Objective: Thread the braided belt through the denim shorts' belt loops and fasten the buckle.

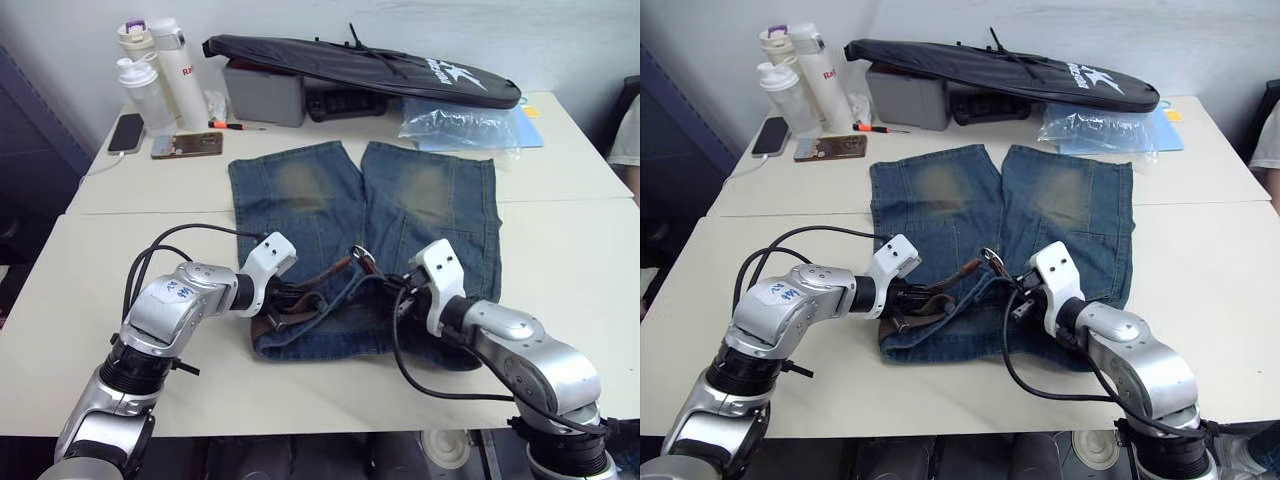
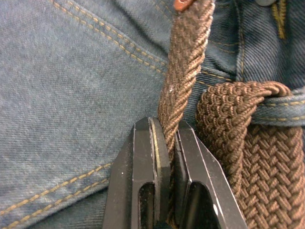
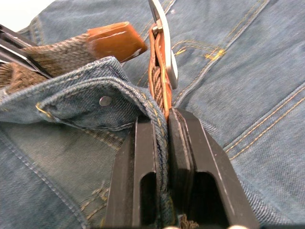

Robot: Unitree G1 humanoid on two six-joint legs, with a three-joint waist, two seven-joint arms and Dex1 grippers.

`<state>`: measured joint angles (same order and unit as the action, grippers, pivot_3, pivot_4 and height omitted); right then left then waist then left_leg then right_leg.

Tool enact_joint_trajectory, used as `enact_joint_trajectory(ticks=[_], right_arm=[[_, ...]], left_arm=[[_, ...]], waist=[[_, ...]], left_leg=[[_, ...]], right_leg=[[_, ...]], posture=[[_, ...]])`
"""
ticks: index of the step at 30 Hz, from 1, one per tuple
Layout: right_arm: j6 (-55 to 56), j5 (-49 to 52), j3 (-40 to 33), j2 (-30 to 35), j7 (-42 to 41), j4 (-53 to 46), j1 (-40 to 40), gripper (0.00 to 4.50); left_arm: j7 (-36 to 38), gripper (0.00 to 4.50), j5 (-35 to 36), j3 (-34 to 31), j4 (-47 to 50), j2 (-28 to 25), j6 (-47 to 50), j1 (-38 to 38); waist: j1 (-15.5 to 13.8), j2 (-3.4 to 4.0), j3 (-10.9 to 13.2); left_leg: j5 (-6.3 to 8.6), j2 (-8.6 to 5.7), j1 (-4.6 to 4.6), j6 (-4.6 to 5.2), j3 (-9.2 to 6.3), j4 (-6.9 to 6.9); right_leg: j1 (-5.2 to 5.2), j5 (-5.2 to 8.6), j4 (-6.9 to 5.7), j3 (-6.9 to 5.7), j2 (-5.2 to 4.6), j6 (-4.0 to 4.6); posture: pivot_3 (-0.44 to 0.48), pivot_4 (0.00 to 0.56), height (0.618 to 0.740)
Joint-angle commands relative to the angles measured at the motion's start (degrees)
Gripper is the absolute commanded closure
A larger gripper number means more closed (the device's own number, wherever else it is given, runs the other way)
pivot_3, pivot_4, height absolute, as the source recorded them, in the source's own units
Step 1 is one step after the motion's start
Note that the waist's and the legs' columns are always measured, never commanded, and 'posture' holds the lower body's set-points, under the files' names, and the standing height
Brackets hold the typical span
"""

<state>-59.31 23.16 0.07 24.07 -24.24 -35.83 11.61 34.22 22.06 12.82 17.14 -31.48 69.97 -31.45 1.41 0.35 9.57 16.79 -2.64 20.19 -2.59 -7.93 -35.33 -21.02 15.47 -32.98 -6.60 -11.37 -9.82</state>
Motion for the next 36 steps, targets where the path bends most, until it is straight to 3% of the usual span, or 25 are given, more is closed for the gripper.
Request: enact_joint_trajectory(ticks=[1,5,21,36], right_arm=[[-0.1,1.9,-0.2,-0.4,0.2,-2.9,0.6,4.47],[-0.2,2.2,0.2,-0.3,0.4,-3.2,0.8,4.47],[0.3,2.2,3.7,0.6,0.1,-4.2,0.1,4.47],[5.5,-1.0,11.9,10.5,-6.3,-4.1,2.1,4.47]], left_arm=[[-0.9,4.50,0.3,0.0,1.3,0.9,0.8,-1.8],[-1.4,4.50,-0.2,1.0,1.3,1.2,0.5,-2.0],[-2.6,4.50,-0.7,2.2,-0.1,2.7,-0.5,-3.4],[-1.2,4.50,-3.9,8.5,-3.2,5.1,-6.0,-6.8]], waist=[[-0.1,-0.02,0.0],[-0.4,-0.02,0.0],[-1.3,-0.03,0.0],[-1.6,-0.11,0.1]], left_leg=[[-0.02,0.01,0.03,-0.03,0.05,0.00],[0.00,0.17,0.00,-0.03,0.71,0.02],[0.08,0.43,-0.02,-0.08,1.01,0.04],[0.13,0.39,-0.05,0.00,1.18,0.02]], right_leg=[[-0.08,0.00,-0.02,0.15,0.05,0.00],[-0.45,-0.06,-0.12,0.75,0.19,0.11],[-0.62,-0.12,0.01,1.54,0.82,0.21],[-0.63,-0.12,0.07,2.03,0.94,0.19]], posture=[[0.000,0.150,0.740],[0.000,0.150,0.740],[0.000,0.150,0.740],[0.000,0.150,0.740]])
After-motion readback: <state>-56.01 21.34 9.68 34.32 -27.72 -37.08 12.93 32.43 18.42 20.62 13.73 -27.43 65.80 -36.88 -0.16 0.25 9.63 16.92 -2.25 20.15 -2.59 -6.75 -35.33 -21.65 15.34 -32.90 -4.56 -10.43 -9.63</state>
